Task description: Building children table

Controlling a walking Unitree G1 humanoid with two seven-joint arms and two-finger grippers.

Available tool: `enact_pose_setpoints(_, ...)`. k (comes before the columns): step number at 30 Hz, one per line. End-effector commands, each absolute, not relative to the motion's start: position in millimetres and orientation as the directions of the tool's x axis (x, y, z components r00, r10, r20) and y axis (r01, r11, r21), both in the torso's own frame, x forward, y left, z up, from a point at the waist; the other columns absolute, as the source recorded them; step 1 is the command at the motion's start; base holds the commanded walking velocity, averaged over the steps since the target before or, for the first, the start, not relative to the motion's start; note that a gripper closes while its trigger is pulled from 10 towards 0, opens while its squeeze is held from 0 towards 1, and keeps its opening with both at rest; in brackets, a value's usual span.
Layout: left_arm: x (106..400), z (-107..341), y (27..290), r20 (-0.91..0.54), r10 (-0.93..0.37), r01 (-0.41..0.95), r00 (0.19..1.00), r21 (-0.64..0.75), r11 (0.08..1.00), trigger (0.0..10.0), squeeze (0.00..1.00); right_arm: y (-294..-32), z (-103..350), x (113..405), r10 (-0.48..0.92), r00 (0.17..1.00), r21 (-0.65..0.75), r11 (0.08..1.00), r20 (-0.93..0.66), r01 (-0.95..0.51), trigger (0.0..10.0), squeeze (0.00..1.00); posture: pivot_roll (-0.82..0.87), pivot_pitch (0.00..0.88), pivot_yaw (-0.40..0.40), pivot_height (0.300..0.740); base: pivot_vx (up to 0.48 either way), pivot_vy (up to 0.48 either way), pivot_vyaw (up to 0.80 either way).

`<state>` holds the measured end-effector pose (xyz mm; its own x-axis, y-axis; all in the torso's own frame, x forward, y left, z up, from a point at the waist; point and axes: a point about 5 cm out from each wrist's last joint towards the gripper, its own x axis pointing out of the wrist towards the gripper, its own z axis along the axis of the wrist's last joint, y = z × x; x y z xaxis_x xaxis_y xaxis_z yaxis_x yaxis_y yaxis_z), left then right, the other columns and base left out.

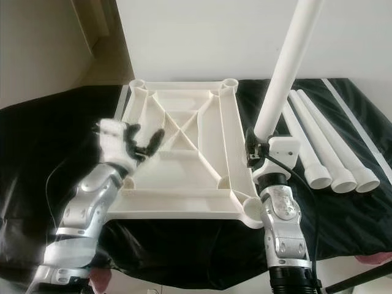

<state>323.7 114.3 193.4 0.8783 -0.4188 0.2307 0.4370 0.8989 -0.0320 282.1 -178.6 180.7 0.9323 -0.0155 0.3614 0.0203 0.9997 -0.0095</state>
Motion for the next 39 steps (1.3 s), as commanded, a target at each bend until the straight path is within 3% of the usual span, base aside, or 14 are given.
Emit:
enact_pose_setpoints(1, 325.6, 197.4, 123.2, 0.243, -0.292, 0.313, 0.925, -0.053, 0.948, 10.0, 0.00, -178.8, 191.3, 281.6, -0.013, 0.919, -0.007, 1.000, 0.395, 0.017, 10.0, 0.00, -0.04, 0.059, 0.033, 0.740, 0.000, 0.000, 0.00)
enact_pose_setpoints(13, 326.4, 214.5, 127.4, 0.322, -0.289, 0.328, 0.901, -0.074, 0.942, 10.0, 0.00, -171.8, 214.1, 282.2, 0.044, 0.885, -0.055, 0.998, 0.463, -0.021, 10.0, 0.00, -0.05, 0.134, 0.064, 0.740, 0.000, 0.000, 0.00)
enact_pose_setpoints(39, 328.6, 217.3, 132.2, 0.307, -0.268, 0.311, 0.913, -0.099, 0.945, 10.0, 0.00, -170.3, 211.9, 283.1, 0.040, 0.890, -0.044, 0.999, 0.453, -0.022, 10.0, 0.00, -0.04, 0.123, 0.063, 0.740, 0.000, 0.000, 0.00)
